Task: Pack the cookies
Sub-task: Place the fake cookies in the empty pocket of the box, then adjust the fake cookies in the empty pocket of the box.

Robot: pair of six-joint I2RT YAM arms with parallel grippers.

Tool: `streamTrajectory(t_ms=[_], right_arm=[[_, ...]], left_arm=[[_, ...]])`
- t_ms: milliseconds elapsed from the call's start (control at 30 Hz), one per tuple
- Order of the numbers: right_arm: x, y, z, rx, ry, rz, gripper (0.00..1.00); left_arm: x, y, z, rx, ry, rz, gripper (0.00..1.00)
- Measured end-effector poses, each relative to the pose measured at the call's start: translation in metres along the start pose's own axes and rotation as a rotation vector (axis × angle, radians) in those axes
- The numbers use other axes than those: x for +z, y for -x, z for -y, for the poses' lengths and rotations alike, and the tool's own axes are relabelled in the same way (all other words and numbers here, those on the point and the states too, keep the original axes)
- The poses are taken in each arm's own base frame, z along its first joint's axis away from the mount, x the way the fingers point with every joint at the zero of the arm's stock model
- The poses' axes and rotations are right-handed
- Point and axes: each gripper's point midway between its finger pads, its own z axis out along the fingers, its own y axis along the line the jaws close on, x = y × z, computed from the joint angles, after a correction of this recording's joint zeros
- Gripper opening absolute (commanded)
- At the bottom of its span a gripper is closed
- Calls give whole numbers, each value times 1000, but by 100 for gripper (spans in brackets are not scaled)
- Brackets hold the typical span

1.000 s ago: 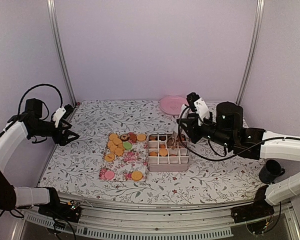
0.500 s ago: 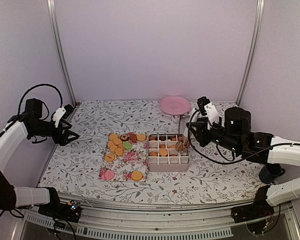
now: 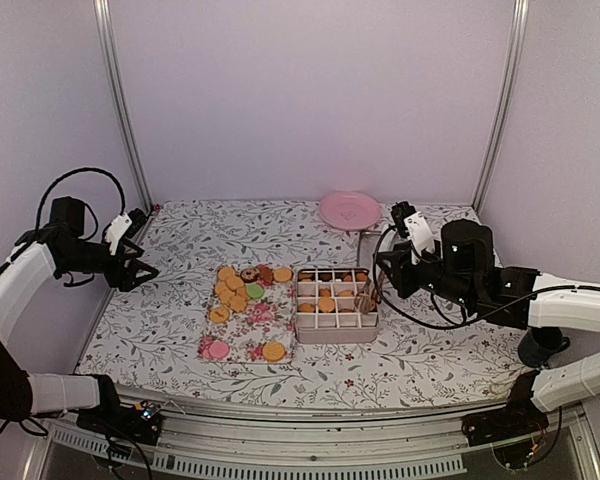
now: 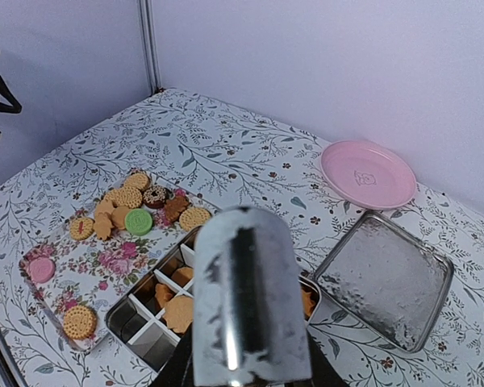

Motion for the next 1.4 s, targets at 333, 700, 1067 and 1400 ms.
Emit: streamTrajectory(t_ms=[333,700,1067,1400], right_arm=[[0,-1,-2,0,15,-3,36],[0,1,-3,-17,17,0,28],[-1,13,-12,-20,72,17,24],[-1,3,-15,-14,90,-9,33]], left_arm=[[0,0,0,0,0,0,79],[0,0,0,-1,0,0,79],[0,0,0,-1,0,0,79],[0,0,0,-1,0,0,79]])
